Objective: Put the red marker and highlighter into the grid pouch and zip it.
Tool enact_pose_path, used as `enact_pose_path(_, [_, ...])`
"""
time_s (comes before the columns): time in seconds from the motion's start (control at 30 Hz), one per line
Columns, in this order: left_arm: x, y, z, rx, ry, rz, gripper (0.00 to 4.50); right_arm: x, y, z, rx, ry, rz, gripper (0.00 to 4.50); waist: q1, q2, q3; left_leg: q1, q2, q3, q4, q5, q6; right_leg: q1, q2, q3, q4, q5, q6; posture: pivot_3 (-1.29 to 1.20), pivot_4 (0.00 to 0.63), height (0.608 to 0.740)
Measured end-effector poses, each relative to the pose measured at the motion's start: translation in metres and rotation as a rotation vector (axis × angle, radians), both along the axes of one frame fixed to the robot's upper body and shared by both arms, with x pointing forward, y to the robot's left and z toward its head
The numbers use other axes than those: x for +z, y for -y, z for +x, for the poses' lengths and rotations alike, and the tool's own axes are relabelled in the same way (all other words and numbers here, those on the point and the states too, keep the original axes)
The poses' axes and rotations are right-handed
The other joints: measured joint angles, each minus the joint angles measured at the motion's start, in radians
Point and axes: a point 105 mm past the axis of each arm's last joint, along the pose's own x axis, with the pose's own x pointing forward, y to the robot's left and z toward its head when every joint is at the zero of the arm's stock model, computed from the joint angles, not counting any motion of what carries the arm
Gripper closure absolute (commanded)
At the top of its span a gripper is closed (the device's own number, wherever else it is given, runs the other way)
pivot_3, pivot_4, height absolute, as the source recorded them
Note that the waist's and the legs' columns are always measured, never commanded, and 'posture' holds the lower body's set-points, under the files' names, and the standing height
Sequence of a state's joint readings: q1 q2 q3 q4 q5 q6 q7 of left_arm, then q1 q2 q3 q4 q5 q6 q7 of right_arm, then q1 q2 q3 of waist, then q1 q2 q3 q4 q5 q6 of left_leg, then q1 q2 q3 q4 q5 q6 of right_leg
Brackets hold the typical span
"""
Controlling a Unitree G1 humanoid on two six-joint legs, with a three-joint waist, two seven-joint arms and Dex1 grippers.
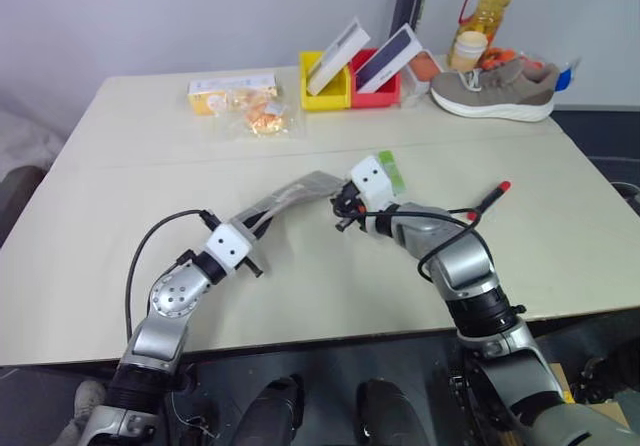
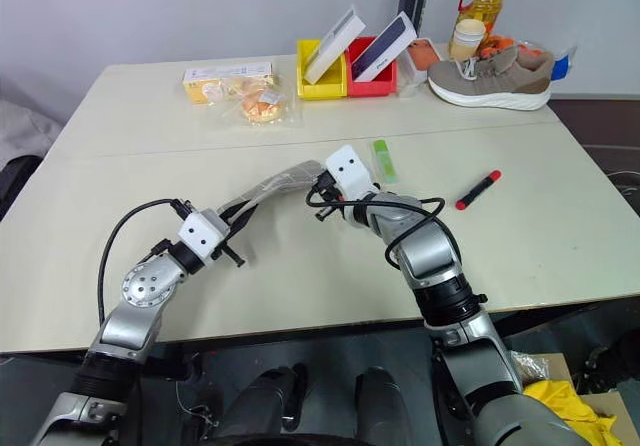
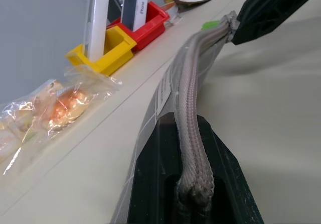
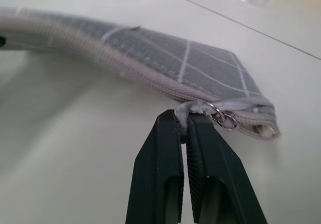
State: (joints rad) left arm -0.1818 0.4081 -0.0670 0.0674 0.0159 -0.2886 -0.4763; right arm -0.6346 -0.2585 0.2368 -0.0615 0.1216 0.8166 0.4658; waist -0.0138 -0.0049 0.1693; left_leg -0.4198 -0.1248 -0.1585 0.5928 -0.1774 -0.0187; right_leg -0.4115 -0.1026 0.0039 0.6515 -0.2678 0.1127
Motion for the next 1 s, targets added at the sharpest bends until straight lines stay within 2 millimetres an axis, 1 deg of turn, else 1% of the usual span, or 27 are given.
enact_pose_path(0.23, [-0.003,0.003,0.001,0.002,-0.017,0.002,4.50,0.012,-0.034,-0.014,0.116,0.044,-0.009,4.48,-0.002,0.000,0.000,0.000,0.000,0.000,0.000,0.000,0.000,0.000,0.000,0.000,0.000,0.000,0.000,0.00,0.150,0.740])
enact_pose_path(0.3, [-0.004,0.004,0.001,0.000,-0.018,0.004,4.50,0.012,-0.040,-0.016,0.135,0.049,-0.016,4.48,-0.001,0.000,0.000,0.000,0.000,0.000,0.000,0.000,0.000,0.000,0.000,0.000,0.000,0.000,0.000,0.00,0.150,0.740])
enact_pose_path(0.37, [-0.004,0.003,0.001,0.000,-0.019,0.010,4.50,0.011,-0.040,-0.017,0.135,0.051,-0.022,4.48,0.000,0.000,0.000,0.000,0.000,0.000,0.000,0.000,0.000,0.000,0.000,0.000,0.000,0.000,0.000,0.00,0.150,0.740])
enact_pose_path(0.43, [-0.004,0.000,0.000,0.002,-0.021,0.020,4.50,0.012,-0.038,-0.016,0.128,0.052,-0.022,3.73,0.000,0.000,0.000,0.000,0.000,0.000,0.000,0.000,0.000,0.000,0.000,0.000,0.000,0.000,0.000,0.00,0.150,0.740])
enact_pose_path(0.47, [-0.004,-0.002,0.000,0.003,-0.020,0.027,4.50,0.012,-0.034,-0.014,0.123,0.051,-0.025,3.37,0.000,0.000,0.000,0.000,0.000,0.000,0.000,0.000,0.000,0.000,0.000,0.000,0.000,0.000,0.000,0.00,0.150,0.740])
enact_pose_path(0.53, [-0.004,-0.005,-0.002,-0.002,-0.016,0.045,4.50,0.013,-0.022,-0.012,0.110,0.050,-0.032,2.40,0.001,0.000,0.000,0.000,0.000,0.000,0.000,0.000,0.000,0.000,0.000,0.000,0.000,0.000,0.000,0.00,0.150,0.740])
enact_pose_path(0.57, [-0.003,-0.008,-0.002,0.000,-0.010,0.056,4.50,0.012,-0.012,-0.012,0.092,0.053,-0.051,1.89,0.003,0.000,0.000,0.000,0.000,0.000,0.000,0.000,0.000,0.000,0.000,0.000,-0.001,0.000,0.000,0.00,0.150,0.740])
enact_pose_path(0.63, [-0.001,-0.020,-0.002,0.027,-0.003,0.082,4.50,0.006,0.017,-0.007,0.022,0.043,-0.098,0.95,0.002,0.000,0.000,0.000,0.000,0.000,0.000,0.000,0.000,0.001,0.000,-0.001,-0.001,0.000,0.000,0.00,0.150,0.740])
enact_pose_path(0.7, [0.003,-0.030,-0.002,0.046,0.008,0.098,4.50,0.000,0.041,-0.006,-0.022,0.026,-0.144,0.95,0.002,0.000,0.000,0.000,0.000,0.000,0.000,0.000,0.000,0.001,0.000,-0.001,-0.001,0.000,0.000,0.00,0.150,0.740])
enact_pose_path(0.77, [0.003,-0.030,-0.003,0.037,0.015,0.110,4.50,-0.001,0.049,-0.007,-0.019,0.025,-0.163,0.95,-0.003,0.000,0.000,0.000,0.001,0.000,0.000,0.000,0.000,0.000,0.000,0.000,-0.001,0.000,0.000,0.00,0.150,0.740])
enact_pose_path(0.93, [0.000,-0.023,-0.007,-0.010,0.034,0.159,4.50,0.006,0.043,-0.009,0.019,0.066,-0.145,0.95,-0.002,-0.001,0.000,0.000,0.001,0.000,0.000,0.000,0.000,0.000,0.000,-0.001,-0.002,0.000,0.000,0.00,0.150,0.740])
enact_pose_path(1.0, [-0.006,-0.020,-0.009,-0.043,0.038,0.210,4.50,0.011,0.035,-0.004,-0.014,0.066,-0.059,0.95,-0.002,0.000,0.000,0.000,0.001,0.001,0.000,0.000,0.000,0.000,0.000,0.000,-0.002,0.000,0.000,0.00,0.150,0.740])
